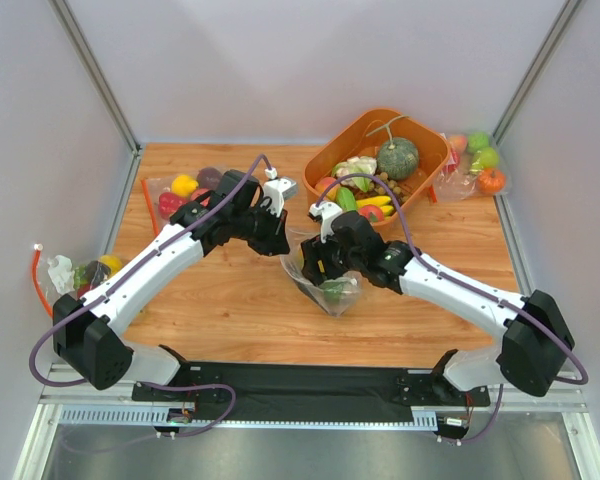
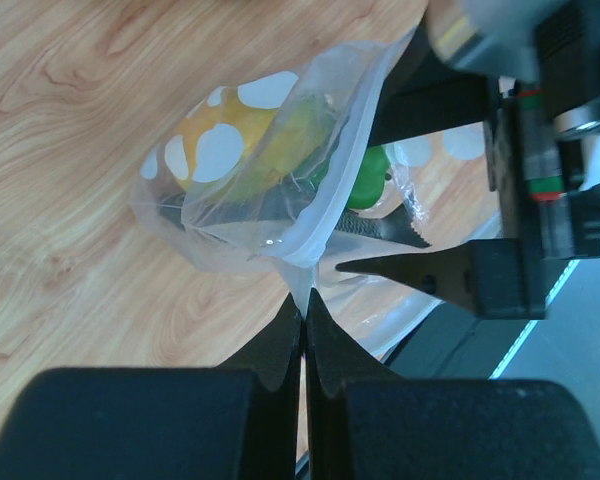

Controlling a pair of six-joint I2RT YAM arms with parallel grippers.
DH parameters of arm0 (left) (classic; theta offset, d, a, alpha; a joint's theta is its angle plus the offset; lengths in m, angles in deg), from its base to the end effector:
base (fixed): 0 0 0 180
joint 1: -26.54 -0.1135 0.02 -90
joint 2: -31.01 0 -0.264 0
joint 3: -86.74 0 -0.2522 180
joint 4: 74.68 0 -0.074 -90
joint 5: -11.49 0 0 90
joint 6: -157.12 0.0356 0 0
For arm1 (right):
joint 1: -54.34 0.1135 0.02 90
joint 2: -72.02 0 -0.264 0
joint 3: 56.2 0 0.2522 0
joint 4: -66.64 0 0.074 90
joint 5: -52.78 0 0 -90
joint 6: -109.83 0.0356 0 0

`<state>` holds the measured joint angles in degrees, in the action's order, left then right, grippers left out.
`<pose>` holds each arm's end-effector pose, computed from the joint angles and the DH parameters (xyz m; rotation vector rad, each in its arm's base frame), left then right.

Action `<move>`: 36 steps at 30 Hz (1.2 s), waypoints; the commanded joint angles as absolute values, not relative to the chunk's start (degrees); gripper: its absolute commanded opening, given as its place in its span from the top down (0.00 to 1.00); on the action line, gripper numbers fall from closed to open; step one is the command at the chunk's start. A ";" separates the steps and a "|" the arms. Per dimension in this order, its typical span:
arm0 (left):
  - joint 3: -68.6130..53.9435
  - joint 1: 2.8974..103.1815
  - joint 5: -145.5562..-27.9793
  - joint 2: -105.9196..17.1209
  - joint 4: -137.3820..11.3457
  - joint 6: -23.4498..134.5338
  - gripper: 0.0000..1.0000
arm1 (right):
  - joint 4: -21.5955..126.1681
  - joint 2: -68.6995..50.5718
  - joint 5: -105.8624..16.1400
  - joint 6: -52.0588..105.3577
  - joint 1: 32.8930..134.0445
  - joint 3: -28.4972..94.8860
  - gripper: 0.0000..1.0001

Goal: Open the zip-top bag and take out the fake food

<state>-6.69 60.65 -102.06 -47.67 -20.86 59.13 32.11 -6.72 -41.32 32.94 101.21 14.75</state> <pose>0.2339 -0.1756 0.3304 0.7517 2.3299 -0.8292 0.2028 0.2202 0.2645 -0.7292 2.2730 0.6012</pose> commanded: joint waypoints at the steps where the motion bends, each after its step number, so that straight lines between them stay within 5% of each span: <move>1: -4.27 60.82 -103.64 -48.09 -20.75 59.83 1.00 | 32.31 -9.01 -38.19 29.86 101.63 17.59 0.29; 16: -4.18 60.91 -105.31 -49.24 -20.57 59.91 1.00 | 42.95 -13.23 -26.24 28.88 101.36 16.35 0.16; 36: -4.44 60.91 -106.90 -50.03 -20.92 59.83 1.00 | 54.36 -23.78 -26.41 26.60 100.92 16.27 0.04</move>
